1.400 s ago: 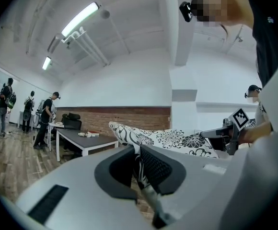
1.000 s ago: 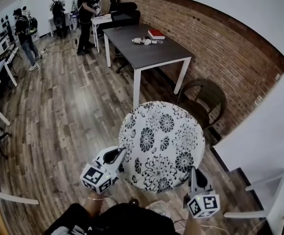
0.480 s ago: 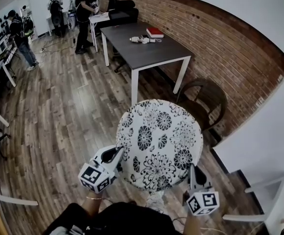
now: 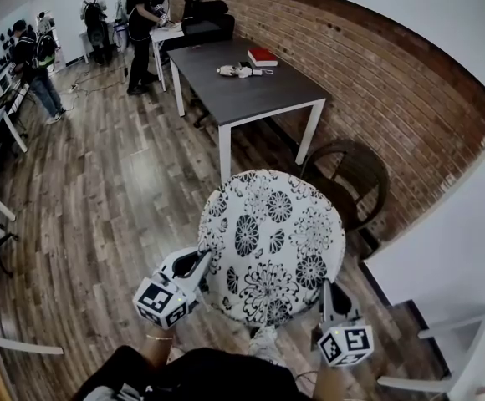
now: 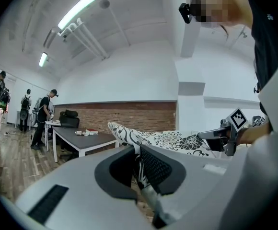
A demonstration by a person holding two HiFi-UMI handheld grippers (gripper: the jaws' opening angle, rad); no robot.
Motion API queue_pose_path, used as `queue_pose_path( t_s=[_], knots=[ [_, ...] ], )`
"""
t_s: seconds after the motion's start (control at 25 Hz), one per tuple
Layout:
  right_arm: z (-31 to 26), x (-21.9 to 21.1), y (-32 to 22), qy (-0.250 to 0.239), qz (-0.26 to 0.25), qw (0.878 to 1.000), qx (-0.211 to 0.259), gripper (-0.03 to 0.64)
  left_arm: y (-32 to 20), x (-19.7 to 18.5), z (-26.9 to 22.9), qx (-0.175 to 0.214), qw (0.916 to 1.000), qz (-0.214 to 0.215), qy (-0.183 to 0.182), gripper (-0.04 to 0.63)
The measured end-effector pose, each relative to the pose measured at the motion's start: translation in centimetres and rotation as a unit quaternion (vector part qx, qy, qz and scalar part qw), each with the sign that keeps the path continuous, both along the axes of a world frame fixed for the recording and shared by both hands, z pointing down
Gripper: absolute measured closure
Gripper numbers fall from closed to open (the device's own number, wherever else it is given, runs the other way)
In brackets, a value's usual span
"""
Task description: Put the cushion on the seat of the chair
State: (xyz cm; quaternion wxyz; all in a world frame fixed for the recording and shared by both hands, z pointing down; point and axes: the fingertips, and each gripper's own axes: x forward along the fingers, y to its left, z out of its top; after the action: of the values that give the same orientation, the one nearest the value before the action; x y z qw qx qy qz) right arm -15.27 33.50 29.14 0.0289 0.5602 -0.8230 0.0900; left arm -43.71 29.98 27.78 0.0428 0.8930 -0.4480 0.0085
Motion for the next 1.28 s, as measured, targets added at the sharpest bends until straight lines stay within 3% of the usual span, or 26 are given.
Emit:
queue_pose_path(
  t_s=[0.52, 0.8, 1.28],
  knots=[
    [0.8, 2.9, -5.4, -0.008, -0.007, 1.000, -0.002, 0.609, -4.9, 2.6, 0.2, -0.003, 0.9999, -0.008, -0.012, 0.577],
    [0.6, 8.7, -11.4, -0.017, -0.007, 1.000, -0.009, 0.609, -10.9, 8.9, -0.7, -0.012, 0.9996, -0.005, -0.026, 0.575],
    [0.8, 15.1, -18.2, -0.030, -0.007, 1.000, -0.007, 0.609, -17.6, 15.2, -1.2, -0.012, 0.9993, -0.010, -0.035, 0.577]
  ],
)
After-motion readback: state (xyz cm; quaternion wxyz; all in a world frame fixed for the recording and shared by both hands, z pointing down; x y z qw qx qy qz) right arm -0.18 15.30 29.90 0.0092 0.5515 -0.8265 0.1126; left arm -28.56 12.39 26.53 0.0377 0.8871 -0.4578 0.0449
